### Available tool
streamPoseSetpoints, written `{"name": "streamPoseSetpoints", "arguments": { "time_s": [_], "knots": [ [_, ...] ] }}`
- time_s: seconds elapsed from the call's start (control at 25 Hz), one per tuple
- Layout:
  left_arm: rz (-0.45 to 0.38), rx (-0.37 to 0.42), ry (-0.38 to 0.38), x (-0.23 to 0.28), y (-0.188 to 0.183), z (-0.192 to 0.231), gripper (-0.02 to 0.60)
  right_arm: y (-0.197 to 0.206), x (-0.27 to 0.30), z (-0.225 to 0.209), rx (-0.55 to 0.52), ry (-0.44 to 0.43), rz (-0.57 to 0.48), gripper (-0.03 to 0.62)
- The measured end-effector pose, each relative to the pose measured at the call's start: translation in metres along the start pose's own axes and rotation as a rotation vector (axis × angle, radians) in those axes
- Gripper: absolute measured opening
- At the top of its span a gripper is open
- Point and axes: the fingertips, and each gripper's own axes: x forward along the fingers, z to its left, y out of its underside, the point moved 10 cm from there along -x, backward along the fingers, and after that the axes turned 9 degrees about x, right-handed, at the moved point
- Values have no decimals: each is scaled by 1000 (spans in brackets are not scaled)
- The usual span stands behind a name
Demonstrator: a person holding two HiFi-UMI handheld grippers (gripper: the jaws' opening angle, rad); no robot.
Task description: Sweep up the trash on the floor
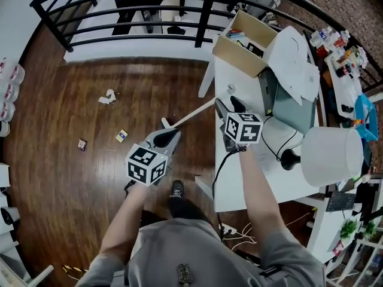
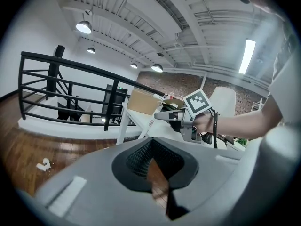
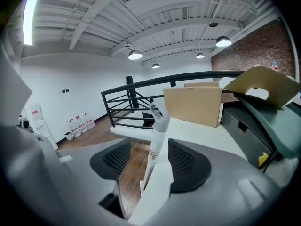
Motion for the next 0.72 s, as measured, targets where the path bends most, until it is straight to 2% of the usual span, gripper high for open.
{"name": "streamPoseSetpoints", "arguments": {
  "time_s": [0.12,0.36,0.48,0.6,0.72],
  "knots": [
    [18,-21,-22,1,6,4,5,-3,21,-11,4,-10,22,247],
    [48,-66,-64,-8,24,7,5,-4,51,-15,-36,-42,84,243],
    [69,-97,-86,-15,36,8,5,-2,54,-5,-65,-60,98,211],
    [74,-124,-103,-23,46,9,5,-1,53,7,-107,-91,122,106],
    [81,-142,-114,-33,57,7,5,2,51,25,-129,-154,146,95]
  ]
}}
